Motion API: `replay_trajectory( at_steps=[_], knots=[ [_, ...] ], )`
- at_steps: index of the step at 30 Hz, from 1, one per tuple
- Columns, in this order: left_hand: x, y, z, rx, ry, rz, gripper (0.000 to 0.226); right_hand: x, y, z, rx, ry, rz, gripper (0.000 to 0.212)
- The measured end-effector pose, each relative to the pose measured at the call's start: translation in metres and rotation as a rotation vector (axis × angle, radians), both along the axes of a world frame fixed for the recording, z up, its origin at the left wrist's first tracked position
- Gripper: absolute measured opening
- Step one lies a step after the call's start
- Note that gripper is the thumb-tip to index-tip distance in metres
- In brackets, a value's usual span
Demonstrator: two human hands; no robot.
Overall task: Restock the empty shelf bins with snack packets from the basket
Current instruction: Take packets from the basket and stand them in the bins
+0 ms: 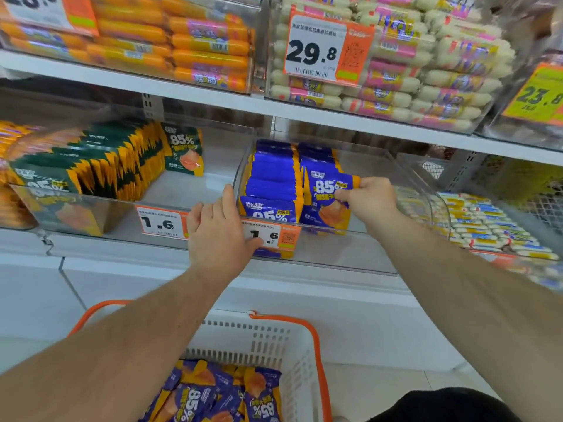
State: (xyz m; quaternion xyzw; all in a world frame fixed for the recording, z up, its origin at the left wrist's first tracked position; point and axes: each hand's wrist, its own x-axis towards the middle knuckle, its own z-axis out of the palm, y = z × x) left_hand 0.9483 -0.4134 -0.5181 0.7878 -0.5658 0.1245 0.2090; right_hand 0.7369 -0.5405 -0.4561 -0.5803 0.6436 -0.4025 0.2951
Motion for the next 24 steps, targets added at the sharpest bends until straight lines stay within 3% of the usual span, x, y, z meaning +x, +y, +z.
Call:
replay_trajectory(
  at_steps=[19, 22, 24],
  knots=[
    [0.001, 0.002, 0.001, 0.027, 0.002, -0.012, 0.109, 0.006, -0.035, -0.017, 0.186, 0.100, -0.050, 0.036],
    [0.000, 0.005, 0.004, 0.016, 0.030, -0.042, 0.107, 0.007, -0.014, -0.003, 0.076, 0.233, -0.138, 0.037],
    [0.001, 0.008, 0.007, 0.017, 0.087, -0.091, 0.106, 0.013, 0.009, 0.004, -0.167, 0.275, -0.143, 0.033]
  ],
)
